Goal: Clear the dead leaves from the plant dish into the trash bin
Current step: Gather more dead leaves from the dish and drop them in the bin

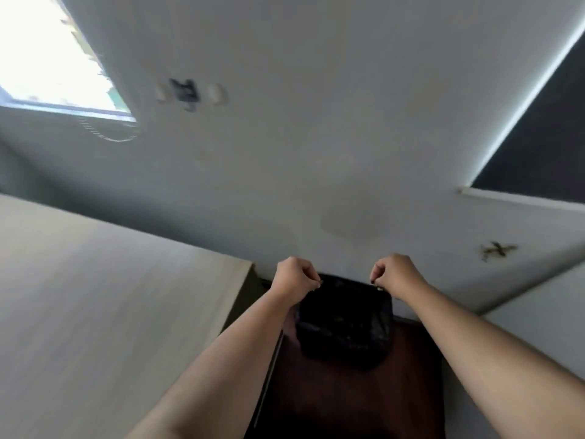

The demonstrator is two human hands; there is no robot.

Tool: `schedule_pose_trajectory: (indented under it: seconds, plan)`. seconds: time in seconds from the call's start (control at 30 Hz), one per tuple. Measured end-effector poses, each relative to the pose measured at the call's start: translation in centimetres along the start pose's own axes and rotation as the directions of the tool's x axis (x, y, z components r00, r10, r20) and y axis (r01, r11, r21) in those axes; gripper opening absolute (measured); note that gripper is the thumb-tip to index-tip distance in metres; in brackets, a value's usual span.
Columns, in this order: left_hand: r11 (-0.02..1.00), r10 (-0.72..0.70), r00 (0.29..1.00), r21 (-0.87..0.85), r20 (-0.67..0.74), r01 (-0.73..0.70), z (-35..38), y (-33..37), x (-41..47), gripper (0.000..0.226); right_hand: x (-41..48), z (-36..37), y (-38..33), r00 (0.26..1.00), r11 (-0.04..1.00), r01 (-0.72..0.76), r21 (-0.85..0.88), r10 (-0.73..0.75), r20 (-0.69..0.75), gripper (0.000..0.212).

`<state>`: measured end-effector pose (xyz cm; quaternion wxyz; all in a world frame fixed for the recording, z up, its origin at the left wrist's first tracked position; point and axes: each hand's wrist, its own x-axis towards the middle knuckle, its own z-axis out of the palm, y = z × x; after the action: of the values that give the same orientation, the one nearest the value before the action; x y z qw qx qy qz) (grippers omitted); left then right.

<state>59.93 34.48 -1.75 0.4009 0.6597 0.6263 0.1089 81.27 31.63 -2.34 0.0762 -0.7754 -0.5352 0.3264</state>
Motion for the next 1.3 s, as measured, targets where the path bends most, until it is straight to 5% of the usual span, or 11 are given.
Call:
schedule_pose_trajectory:
  seconds: [0.23,0.4,0.53,0.77,0.9,1.1,1.3]
  plan:
    - [0.987,-0.101,0.945,0.148,0.310,0.057,9.3,-2.9,7.8,0.021,4.2,5.4,7.7,0.971,0.965,-0.239,0.106,0.237,0.033,0.013]
    - [0.977,-0.174,0.936,0.174,0.307,0.124,11.9,-5.3,13.1,0.004,8.7,9.6,9.5,0.965,0.946,-0.260,0.192,0.260,0.025,0.021]
    - [0.971,-0.208,0.921,0.178,0.330,0.156,12.6,-5.8,15.2,0.038,10.6,11.6,10.1,0.958,0.933,-0.288,0.216,0.283,0.054,0.039]
    - [0.953,-0.165,0.909,0.298,0.382,0.048,8.9,-4.3,14.4,0.040,10.1,8.6,8.3,0.959,0.948,-0.281,0.150,0.273,0.073,0.039]
    - [0.977,-0.108,0.982,0.198,0.152,0.077,2.0,-2.5,9.8,0.034,7.6,3.6,1.4,1.000,0.985,-0.026,0.169,0.024,0.015,0.033]
    - [0.982,-0.073,0.991,0.180,0.113,0.052,1.7,-1.3,6.7,0.030,5.7,3.2,0.5,0.999,0.994,-0.006,0.106,0.002,0.038,0.027]
    - [0.976,-0.187,0.956,0.067,-0.225,0.207,-7.7,-7.7,-5.9,0.023,0.5,5.4,-12.9,0.915,0.924,0.383,0.011,-0.381,0.135,0.022]
